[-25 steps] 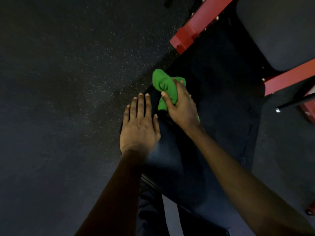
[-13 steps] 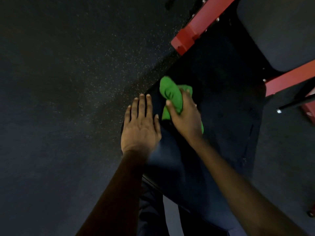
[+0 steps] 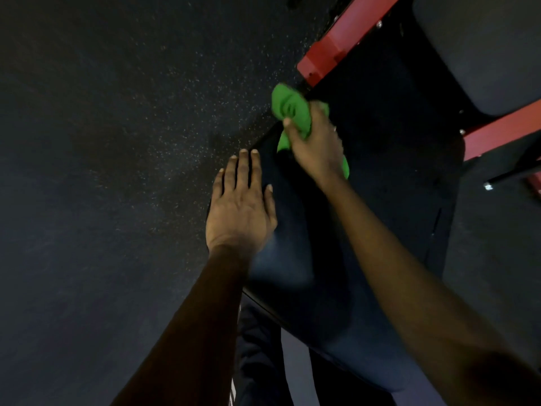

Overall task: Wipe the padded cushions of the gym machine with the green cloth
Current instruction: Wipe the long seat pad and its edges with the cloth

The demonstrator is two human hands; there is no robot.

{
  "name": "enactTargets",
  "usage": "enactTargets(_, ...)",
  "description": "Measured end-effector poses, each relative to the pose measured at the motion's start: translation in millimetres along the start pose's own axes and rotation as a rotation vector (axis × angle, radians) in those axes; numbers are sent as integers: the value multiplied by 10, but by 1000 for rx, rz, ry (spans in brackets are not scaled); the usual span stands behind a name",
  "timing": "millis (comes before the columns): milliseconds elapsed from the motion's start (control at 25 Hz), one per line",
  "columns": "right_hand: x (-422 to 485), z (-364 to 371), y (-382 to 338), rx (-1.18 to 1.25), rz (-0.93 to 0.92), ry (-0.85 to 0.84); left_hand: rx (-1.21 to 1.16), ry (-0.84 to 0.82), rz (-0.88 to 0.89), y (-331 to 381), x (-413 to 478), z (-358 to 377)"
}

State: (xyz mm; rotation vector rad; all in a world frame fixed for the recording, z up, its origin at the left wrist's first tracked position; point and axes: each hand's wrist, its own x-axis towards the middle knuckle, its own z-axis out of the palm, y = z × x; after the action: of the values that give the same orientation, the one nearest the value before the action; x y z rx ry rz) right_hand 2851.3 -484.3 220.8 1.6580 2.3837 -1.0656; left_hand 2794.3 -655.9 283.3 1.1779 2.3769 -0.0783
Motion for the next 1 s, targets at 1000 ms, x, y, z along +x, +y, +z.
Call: enactTargets(1000,-575,-129,553,52,154,110,47,-6,145,-28,-13,6)
